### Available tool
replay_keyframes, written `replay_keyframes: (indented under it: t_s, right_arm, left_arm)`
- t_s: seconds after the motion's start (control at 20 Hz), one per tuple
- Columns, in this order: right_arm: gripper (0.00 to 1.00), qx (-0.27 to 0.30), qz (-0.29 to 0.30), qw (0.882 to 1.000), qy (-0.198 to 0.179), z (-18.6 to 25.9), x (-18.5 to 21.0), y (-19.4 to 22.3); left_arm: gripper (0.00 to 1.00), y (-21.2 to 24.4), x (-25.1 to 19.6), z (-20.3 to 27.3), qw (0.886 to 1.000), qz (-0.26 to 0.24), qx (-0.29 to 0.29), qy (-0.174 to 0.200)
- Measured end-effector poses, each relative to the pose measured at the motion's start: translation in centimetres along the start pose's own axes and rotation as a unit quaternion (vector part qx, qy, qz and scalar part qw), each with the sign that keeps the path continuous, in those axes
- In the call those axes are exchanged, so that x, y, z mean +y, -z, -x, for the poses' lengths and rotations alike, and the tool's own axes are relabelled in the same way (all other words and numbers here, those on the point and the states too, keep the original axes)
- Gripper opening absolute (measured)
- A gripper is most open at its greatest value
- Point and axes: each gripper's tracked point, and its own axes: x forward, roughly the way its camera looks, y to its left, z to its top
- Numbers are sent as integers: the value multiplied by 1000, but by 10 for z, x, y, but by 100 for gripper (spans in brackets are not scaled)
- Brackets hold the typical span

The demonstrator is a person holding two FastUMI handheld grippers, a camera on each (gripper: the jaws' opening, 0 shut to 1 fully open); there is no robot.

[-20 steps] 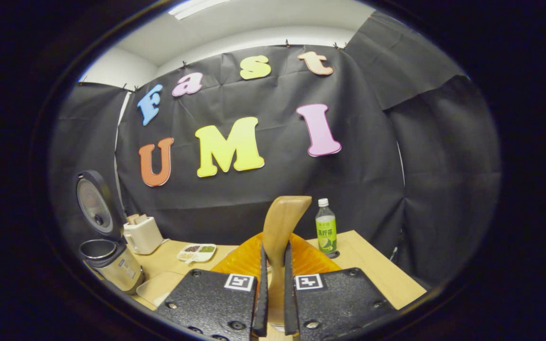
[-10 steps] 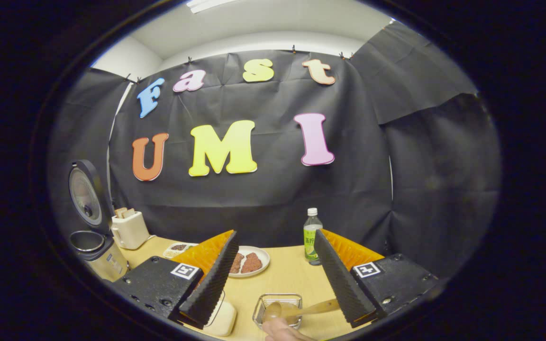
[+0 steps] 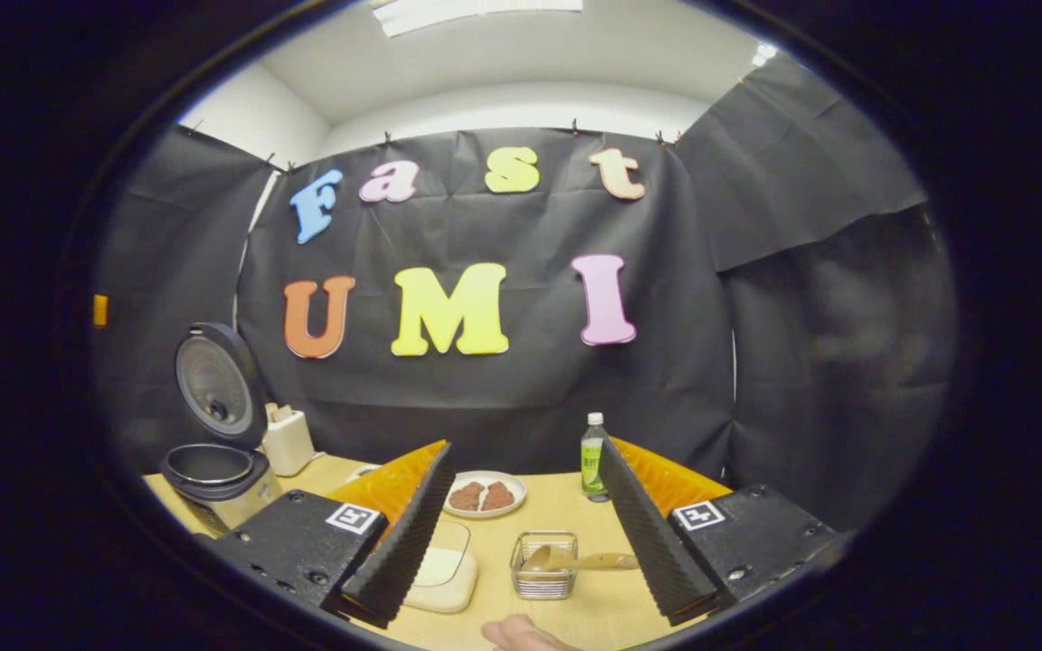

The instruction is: Close the left gripper, press the button to open the rice cooker; take a wooden spoon from the chopstick holder with the right hand, scoop a spoonful of rice and pour it into the rice cooker, then put the wooden spoon back into the chopstick holder.

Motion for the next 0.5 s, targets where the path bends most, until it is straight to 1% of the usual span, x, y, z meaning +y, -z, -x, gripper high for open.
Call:
replay_keyframes:
  t_s: [0.15,0.25,0.3,0.35,0.45,0.5]
  right_arm:
    - [100,15,5,999,-29,27,16,0]
    - [99,7,11,1000,-24,44,12,-7]
    - [99,5,7,1000,-26,51,13,-9]
    - [100,2,0,999,-32,61,17,-10]
    - [100,-7,1,999,-39,72,18,-10]
    - [100,-10,7,999,-40,74,16,-9]
  left_arm:
    - [94,-9,5,-33,1000,-17,-3,-16]
    - [94,-16,-2,-54,1000,-16,0,-5]
    - [94,-18,-6,-68,1000,-20,1,5]
    - [94,-22,-5,-80,1000,-27,-4,6]
    - [95,-26,7,-109,999,-38,-9,-7]
    - [95,-22,13,-125,999,-37,0,-12]
